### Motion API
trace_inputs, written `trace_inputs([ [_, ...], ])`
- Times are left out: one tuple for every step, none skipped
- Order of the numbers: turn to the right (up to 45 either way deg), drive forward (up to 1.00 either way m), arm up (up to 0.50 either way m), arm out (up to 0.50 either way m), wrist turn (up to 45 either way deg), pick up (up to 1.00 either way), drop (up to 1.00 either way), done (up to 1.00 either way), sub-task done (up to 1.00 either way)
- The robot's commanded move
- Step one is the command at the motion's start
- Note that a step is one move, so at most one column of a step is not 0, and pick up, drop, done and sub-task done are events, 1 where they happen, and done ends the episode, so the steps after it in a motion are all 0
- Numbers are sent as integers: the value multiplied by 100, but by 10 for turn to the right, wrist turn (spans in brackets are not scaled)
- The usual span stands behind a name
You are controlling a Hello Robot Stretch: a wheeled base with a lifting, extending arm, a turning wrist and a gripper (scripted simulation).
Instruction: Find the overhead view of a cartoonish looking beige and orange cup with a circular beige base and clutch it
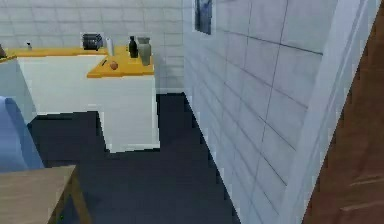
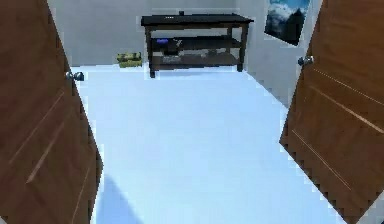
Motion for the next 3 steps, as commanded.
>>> trace_inputs([
  [0, 100, 0, 0, 0, 0, 0, 0, 0],
  [0, 80, 0, 0, 0, 0, 0, 0, 0],
  [-180, 0, 0, 0, 0, 0, 0, 0, 0],
])
